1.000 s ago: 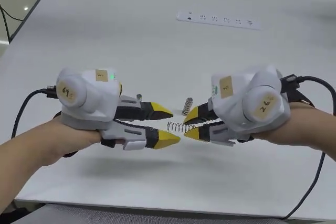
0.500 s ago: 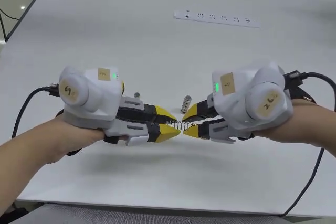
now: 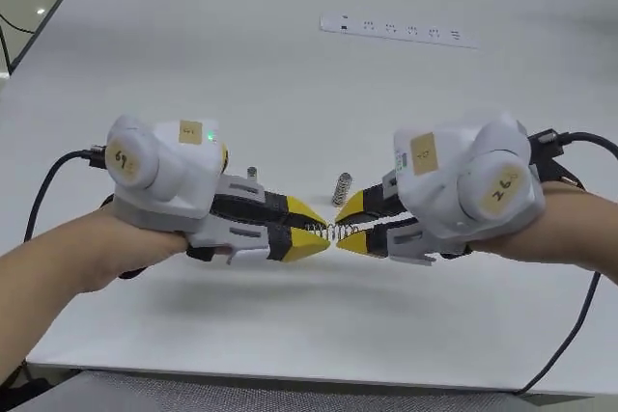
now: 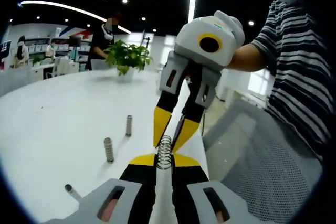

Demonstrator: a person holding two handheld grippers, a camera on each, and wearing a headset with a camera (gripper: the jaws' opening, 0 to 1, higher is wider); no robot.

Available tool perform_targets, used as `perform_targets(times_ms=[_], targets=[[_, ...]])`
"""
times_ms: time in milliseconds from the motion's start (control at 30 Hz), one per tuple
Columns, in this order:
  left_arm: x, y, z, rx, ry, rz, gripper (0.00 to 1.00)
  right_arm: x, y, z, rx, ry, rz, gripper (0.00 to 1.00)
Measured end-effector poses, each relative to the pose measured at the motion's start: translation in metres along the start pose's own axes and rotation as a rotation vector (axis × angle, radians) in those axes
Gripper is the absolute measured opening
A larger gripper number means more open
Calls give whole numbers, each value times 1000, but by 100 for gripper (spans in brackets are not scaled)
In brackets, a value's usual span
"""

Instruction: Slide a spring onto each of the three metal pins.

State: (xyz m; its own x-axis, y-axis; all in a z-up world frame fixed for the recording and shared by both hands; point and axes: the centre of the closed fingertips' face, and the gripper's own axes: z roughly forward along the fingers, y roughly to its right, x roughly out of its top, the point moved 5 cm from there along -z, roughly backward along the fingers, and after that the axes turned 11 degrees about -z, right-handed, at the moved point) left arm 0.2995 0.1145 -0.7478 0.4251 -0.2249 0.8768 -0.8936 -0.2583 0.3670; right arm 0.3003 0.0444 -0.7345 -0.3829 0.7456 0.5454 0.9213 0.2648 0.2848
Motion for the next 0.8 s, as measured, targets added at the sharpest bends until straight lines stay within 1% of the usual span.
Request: perform_targets(times_ms=[100, 167, 200, 267, 333, 533, 600, 667, 800], targets=[[1, 1, 0, -5, 0, 0, 2, -2, -1, -2, -1, 6, 3, 9], [1, 2, 1, -12, -1, -5, 2, -6, -1, -3, -6, -2, 8, 13], [1, 2, 1, -13, -1, -4, 2, -8, -2, -4, -2, -5, 12, 14], [1, 1, 1, -14, -5, -3, 2, -11, -4, -4, 3, -3, 14, 13], [1, 1, 1, -17, -8, -3, 2, -13, -6, -4, 10, -13, 7, 11], [1, 3, 1, -27, -22, 5, 2, -12, -7, -3, 13, -6, 8, 10], [2, 3, 1, -34, -24, 4, 2, -11, -8, -3, 24, -6, 2, 9], [1, 3, 1, -35, -35, 11, 2, -11, -8, -2, 21, -12, -4, 8], [1, 2, 0, -34, -38, 12, 2, -11, -8, -1, 16, -8, -1, 7]])
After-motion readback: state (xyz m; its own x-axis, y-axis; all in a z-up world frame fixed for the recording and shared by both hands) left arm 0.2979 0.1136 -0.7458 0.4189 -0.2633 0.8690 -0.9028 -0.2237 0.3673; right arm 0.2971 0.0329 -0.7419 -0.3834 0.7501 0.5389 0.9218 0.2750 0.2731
